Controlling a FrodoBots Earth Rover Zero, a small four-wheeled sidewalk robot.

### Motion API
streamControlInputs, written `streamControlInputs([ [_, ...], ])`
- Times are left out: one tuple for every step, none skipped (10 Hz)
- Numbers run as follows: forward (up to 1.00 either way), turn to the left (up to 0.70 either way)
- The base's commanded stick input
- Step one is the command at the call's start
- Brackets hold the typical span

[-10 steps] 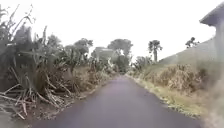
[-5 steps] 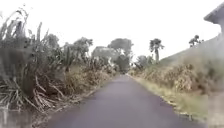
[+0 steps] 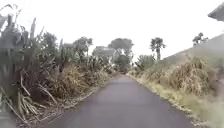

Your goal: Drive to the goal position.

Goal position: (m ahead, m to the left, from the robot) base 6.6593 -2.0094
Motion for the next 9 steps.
streamControlInputs([
  [0.7,0.0],
  [0.7,0.0],
  [0.7,-0.04],
  [0.7,-0.29],
  [0.7,-0.19],
  [0.7,0.0],
  [0.7,0.0],
  [0.7,0.0],
  [0.7,0.0],
])
